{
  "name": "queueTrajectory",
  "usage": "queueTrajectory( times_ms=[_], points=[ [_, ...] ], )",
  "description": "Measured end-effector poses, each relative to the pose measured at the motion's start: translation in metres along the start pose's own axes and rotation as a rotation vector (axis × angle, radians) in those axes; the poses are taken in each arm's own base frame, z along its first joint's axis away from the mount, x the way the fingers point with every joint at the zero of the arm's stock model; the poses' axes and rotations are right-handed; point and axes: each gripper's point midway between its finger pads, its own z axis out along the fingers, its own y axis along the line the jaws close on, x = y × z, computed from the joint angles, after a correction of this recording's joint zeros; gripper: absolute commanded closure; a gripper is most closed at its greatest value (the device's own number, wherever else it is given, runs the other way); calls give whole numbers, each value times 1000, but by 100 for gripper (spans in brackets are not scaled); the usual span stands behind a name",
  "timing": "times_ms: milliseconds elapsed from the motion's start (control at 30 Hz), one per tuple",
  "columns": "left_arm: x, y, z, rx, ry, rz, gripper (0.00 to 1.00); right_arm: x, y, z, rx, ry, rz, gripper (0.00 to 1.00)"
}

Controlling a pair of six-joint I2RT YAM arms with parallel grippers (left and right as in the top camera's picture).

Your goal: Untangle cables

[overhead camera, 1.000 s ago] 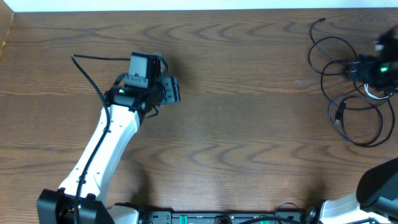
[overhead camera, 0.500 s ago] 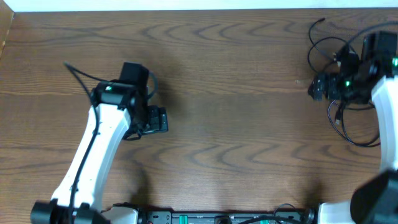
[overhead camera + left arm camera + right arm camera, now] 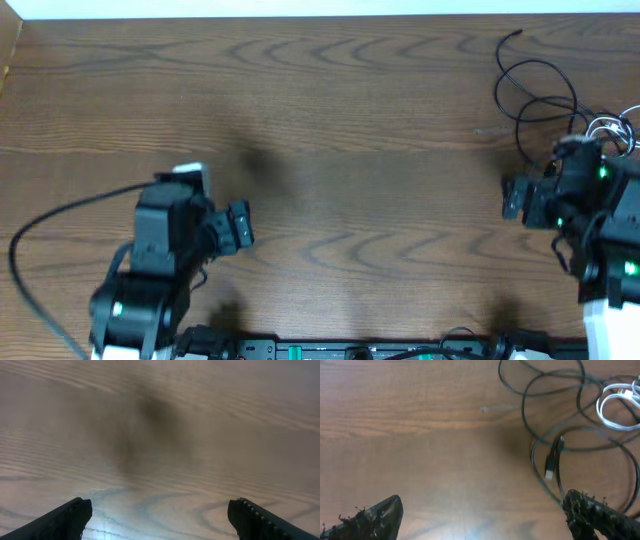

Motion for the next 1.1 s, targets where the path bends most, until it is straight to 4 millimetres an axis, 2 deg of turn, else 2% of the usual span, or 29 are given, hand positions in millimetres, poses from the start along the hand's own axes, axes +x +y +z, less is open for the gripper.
queueTrajectory(
  times_ms=[167, 300, 467, 700, 833, 1000, 1100],
  points=[
    [-3, -1, -16, 22, -70, 1, 7, 26, 4, -12, -2, 64, 14, 1],
    [-2, -1, -19, 24, -79, 1, 7, 45, 5, -15, -5, 141, 31, 1],
    [-2, -1, -19, 24, -78, 1, 7, 53, 6, -16, -6, 172, 38, 1],
    [-2, -1, -19, 24, -77, 1, 7, 54, 5, -16, -3, 175, 38, 1],
    [-1, -1, -19, 23, -74, 1, 7, 40, 4, -14, 2, 114, 25, 1],
    [-1, -1, -19, 22, -72, 1, 7, -12, 10, -19, -11, -169, -47, 1],
    [0, 0, -19, 22, -71, 1, 7, -33, 20, -31, -31, -353, -98, 1]
  ],
)
